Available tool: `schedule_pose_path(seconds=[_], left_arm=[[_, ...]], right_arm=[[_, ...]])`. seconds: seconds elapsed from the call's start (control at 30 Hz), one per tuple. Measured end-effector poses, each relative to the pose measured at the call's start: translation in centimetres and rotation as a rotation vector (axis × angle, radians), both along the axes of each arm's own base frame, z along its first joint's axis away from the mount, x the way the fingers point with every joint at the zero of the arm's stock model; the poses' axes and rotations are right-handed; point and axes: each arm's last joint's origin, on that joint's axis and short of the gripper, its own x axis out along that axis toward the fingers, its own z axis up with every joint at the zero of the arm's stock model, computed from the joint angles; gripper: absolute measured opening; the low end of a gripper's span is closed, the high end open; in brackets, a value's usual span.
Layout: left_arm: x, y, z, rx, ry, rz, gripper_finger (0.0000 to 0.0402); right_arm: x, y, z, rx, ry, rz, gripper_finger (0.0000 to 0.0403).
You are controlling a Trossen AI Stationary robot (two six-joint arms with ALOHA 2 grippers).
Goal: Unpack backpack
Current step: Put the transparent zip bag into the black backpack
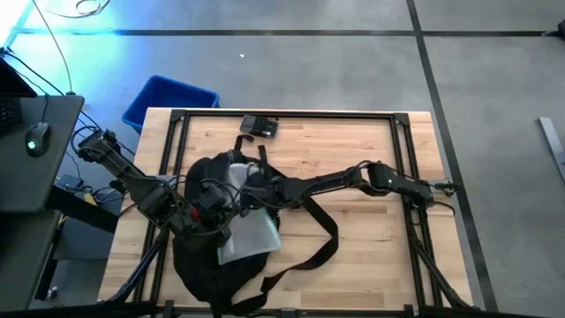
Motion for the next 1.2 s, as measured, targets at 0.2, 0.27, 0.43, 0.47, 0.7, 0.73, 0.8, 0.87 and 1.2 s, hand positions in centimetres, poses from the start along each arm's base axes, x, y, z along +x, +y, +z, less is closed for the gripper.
schedule_pose_path(seconds=[0.2, 0.27, 0.43, 0.47, 0.7, 0.73, 0.8, 0.87, 1.2], left_arm=[[-0.1, 0.1, -0.1, 0.027, 0.017, -0.016, 0.0000], [-0.1, 0.1, -0.1, 0.033, 0.025, -0.019, 0.0000], [-0.3, 0.1, -0.3, 0.024, 0.052, -0.021, 0.0000], [-0.4, 0.2, -0.3, 0.019, 0.060, -0.020, 0.0000], [-0.8, 0.1, -0.7, -0.021, 0.175, -0.109, 0.0000], [-0.8, 0.0, -0.8, -0.034, 0.185, -0.120, 0.0000], [-0.9, -0.1, -0.8, -0.056, 0.202, -0.137, 0.0000], [-1.0, -0.2, -0.8, -0.074, 0.215, -0.154, 0.0000], [-0.8, -1.4, -0.5, -0.101, 0.163, -0.252, 0.0000]], right_arm=[[0.3, 0.4, 0.0, 0.011, 0.001, 0.183, 0.0001], [0.0, 0.1, 0.5, 0.012, 0.028, 0.219, 0.0007], [-0.6, -1.3, 2.9, 0.026, 0.039, 0.378, 0.0064], [-0.8, -1.7, 3.4, 0.035, 0.037, 0.413, 0.0081], [-2.8, -1.8, 8.4, -0.131, 0.001, 0.823, 0.0203], [-3.2, -1.5, 8.8, -0.172, 0.010, 0.909, 0.0215], [-3.8, -0.9, 9.2, -0.245, 0.032, 1.057, 0.0234], [-4.5, -0.2, 8.9, -0.257, 0.097, 1.128, 0.0245], [-0.9, 6.0, 2.2, -0.277, -0.030, 1.122, 0.0232]])
